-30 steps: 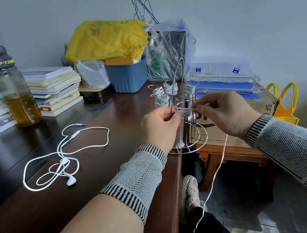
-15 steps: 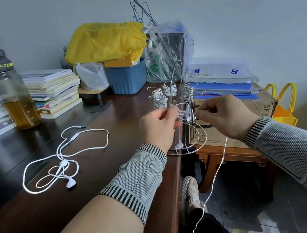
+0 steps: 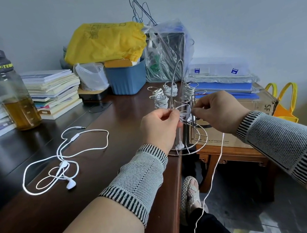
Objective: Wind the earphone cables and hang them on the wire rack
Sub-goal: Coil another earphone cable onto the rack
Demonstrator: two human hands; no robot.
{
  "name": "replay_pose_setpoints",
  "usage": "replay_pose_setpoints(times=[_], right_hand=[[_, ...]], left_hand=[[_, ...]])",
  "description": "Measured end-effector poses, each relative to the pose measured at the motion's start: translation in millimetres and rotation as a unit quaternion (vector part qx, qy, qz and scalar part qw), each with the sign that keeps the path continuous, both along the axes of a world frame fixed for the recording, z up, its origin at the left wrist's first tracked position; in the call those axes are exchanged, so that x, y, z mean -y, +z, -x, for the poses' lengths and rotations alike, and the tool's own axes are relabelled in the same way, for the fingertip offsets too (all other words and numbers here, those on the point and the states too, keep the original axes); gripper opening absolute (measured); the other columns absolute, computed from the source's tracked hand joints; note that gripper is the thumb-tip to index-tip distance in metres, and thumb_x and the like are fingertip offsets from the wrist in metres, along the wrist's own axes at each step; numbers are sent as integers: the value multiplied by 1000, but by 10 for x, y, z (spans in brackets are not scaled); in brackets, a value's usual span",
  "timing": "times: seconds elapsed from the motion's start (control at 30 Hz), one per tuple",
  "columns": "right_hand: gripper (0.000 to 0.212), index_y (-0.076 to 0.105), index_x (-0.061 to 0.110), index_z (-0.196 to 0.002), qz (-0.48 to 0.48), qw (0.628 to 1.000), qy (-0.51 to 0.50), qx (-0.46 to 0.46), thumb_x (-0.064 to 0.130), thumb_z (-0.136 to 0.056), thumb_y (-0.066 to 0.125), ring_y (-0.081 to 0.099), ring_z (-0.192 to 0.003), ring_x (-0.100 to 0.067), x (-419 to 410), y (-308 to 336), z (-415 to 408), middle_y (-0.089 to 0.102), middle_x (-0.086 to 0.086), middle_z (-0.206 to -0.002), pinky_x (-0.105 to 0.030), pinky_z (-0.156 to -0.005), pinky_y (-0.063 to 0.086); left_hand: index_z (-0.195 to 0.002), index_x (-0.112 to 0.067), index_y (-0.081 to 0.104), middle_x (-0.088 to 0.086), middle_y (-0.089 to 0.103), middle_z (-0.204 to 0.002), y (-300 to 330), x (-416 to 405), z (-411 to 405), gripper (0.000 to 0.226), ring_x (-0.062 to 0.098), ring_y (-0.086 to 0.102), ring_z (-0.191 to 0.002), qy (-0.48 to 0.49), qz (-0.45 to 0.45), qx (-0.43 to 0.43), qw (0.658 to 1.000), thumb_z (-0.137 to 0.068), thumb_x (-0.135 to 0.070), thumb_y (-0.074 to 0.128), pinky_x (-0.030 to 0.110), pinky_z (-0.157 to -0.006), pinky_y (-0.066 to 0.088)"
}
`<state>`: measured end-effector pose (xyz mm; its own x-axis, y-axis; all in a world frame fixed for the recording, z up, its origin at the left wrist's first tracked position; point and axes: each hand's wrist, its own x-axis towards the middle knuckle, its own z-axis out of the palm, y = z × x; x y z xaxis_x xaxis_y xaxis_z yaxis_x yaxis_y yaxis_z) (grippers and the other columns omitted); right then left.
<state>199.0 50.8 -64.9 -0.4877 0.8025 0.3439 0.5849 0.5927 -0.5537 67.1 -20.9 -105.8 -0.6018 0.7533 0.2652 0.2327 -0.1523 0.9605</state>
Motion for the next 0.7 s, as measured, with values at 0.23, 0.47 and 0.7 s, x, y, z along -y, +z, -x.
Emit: replay_pose_setpoints(times=[0.23, 0.47, 0.7], right_hand=[[16, 73, 14, -85, -11, 1000, -5, 20, 24, -91, 62, 60, -64, -17, 7, 28, 40, 63, 1, -67, -30, -66, 54], [34, 65, 12, -70, 5, 996, -41, 75, 42, -86, 66, 49, -48, -10, -25, 145, -142, 57, 1, -55, -21, -48, 36], [25, 67, 12, -81, -54, 982, -48, 173, 32, -93, 59, 50, -53, -8, 46, 372, -180, 56, 5, -59, -21, -46, 33]], left_hand=[[-77, -16, 71, -4, 72, -67, -27, -36, -38, 29, 13, 71, -67, 37, 7, -58, 998, -71, -42, 83, 36, -66, 61], [-73, -16, 68, -5, 70, -64, -22, -40, -58, 27, 14, 68, -64, 66, 15, -71, 995, -70, -39, 83, 38, -65, 60], [-76, -18, 68, -6, 70, -67, 4, -8, -93, 26, 10, 66, -64, 67, 25, -87, 994, -74, -40, 81, 30, -63, 58]])
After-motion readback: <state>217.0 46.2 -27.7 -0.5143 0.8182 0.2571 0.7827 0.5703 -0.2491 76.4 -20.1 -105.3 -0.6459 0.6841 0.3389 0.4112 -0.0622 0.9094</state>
